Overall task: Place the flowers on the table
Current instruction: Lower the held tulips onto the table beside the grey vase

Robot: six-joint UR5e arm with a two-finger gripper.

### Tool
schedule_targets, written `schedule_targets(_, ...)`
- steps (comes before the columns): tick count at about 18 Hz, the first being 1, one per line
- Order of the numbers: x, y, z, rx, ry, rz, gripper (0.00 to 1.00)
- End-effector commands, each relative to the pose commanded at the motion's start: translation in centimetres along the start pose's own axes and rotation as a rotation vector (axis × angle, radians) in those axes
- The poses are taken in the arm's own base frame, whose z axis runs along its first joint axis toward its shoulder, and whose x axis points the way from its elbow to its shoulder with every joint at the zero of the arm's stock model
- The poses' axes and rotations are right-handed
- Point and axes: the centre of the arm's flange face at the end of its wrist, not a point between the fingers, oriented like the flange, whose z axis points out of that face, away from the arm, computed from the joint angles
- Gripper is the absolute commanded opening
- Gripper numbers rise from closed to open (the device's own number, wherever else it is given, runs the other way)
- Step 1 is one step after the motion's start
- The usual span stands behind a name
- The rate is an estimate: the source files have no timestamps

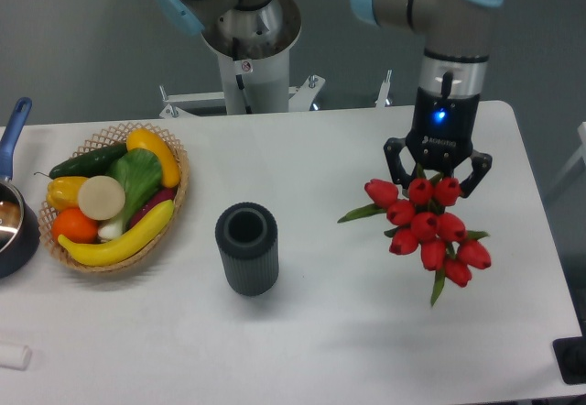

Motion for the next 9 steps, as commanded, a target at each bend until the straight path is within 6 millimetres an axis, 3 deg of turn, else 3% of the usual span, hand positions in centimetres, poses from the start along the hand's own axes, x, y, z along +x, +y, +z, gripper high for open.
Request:
schedule_targets(3,2.0,-0.6,2.7,-0.113,0.008,0.066,0.44)
schedule_targets(9,3.5,-0.3,7.4,-0.247,0.071,0.146,0.4)
